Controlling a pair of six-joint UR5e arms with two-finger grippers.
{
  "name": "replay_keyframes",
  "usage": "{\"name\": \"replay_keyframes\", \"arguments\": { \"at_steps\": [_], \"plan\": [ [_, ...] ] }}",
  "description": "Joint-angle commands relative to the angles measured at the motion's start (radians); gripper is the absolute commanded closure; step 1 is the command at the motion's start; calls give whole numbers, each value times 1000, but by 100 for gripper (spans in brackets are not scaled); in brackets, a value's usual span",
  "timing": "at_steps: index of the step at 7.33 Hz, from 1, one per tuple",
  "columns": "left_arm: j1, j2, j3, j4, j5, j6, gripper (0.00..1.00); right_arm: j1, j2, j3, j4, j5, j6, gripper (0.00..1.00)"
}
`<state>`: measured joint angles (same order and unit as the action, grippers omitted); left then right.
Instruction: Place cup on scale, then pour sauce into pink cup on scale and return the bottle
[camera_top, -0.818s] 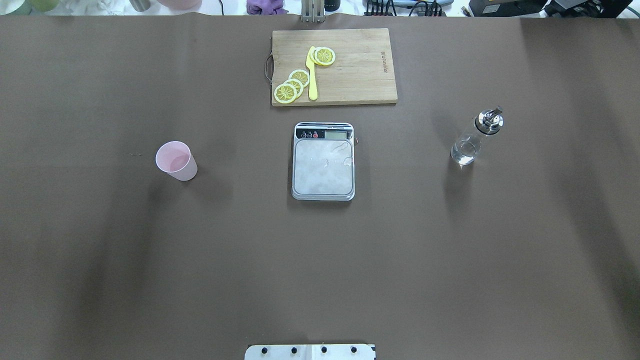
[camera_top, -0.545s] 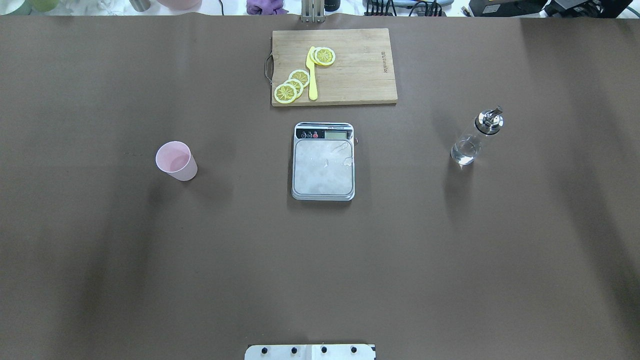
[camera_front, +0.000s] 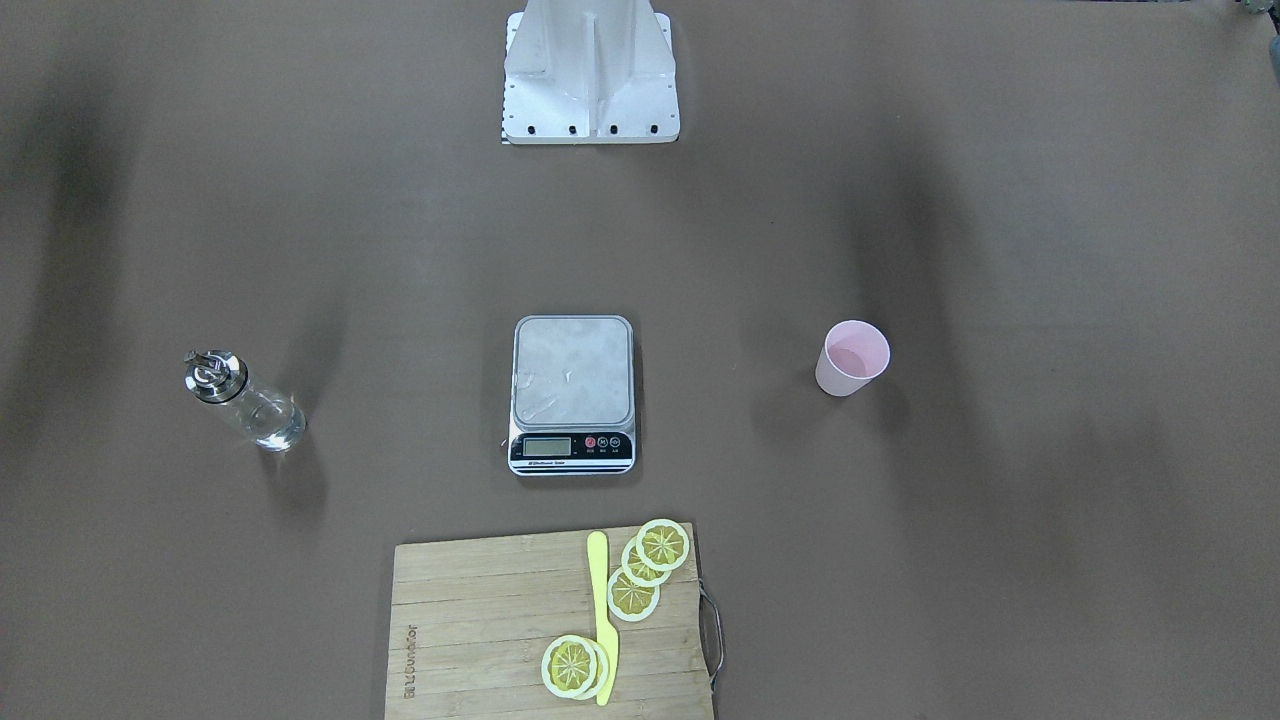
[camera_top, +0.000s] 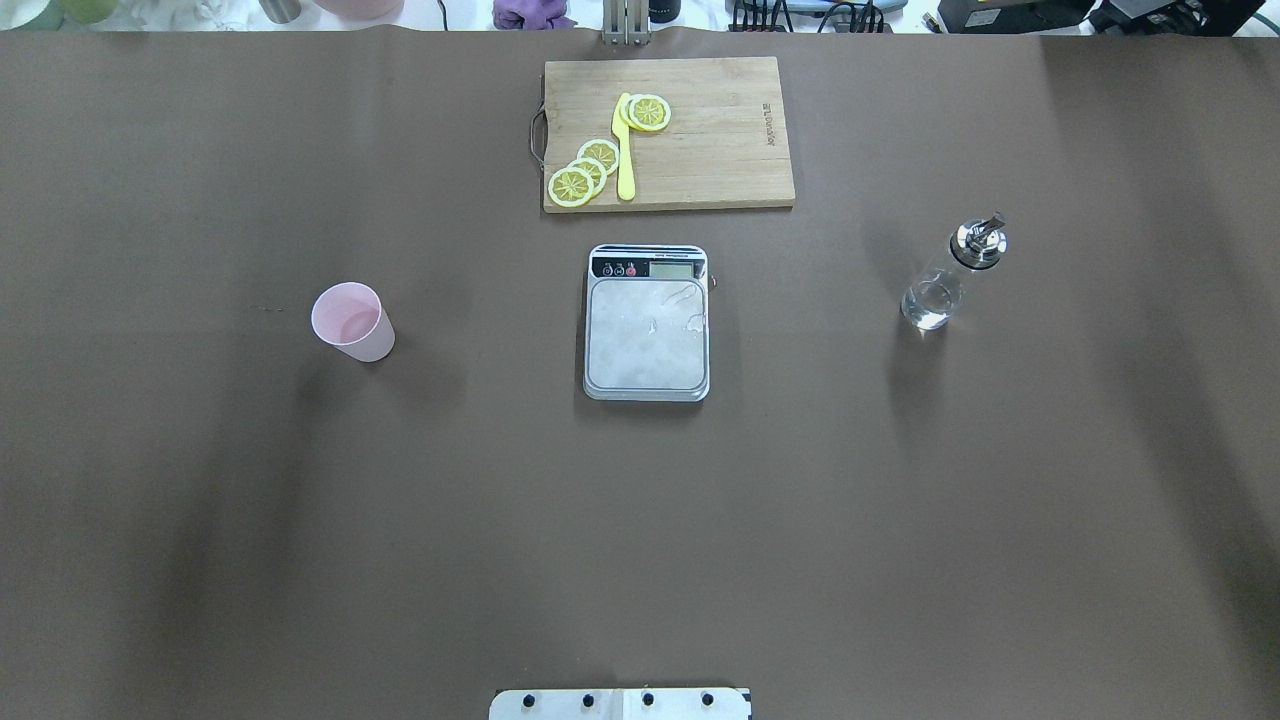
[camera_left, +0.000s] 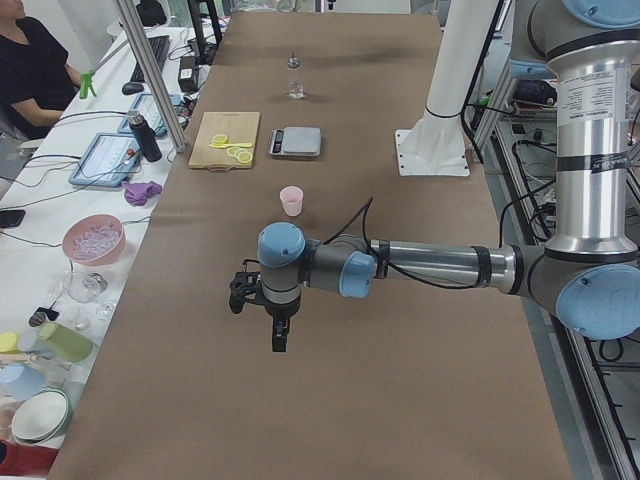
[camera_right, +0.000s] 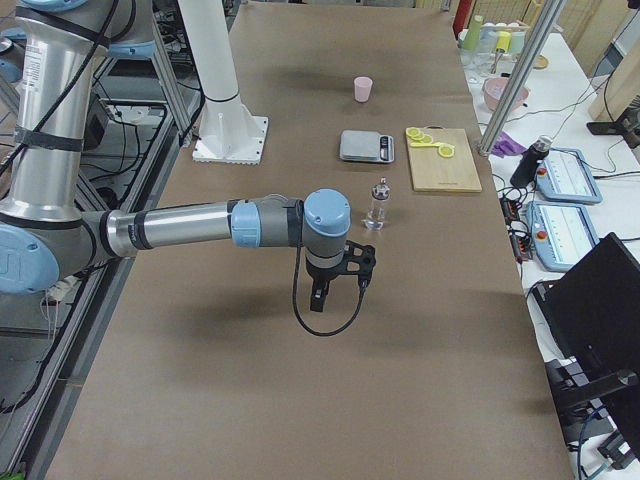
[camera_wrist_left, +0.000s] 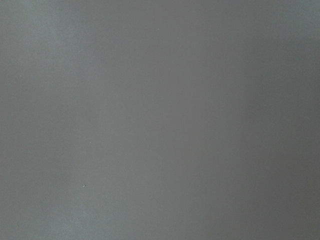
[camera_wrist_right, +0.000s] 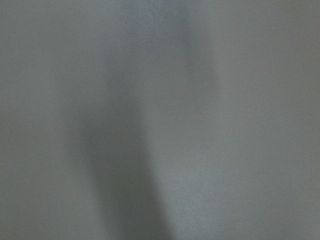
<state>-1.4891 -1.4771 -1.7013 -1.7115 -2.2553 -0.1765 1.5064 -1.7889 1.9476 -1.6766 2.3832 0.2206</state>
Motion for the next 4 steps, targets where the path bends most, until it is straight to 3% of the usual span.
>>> {"name": "replay_keyframes", "arguments": {
  "at_steps": [1, 4],
  "plan": [
    [1, -22, 11, 3, -3, -3, 1, 0, 0, 4, 0, 1, -1, 0],
    [1, -25, 3, -5, -1, 2, 1, 0, 2, 5, 0, 2, -3, 0]
  ]
}}
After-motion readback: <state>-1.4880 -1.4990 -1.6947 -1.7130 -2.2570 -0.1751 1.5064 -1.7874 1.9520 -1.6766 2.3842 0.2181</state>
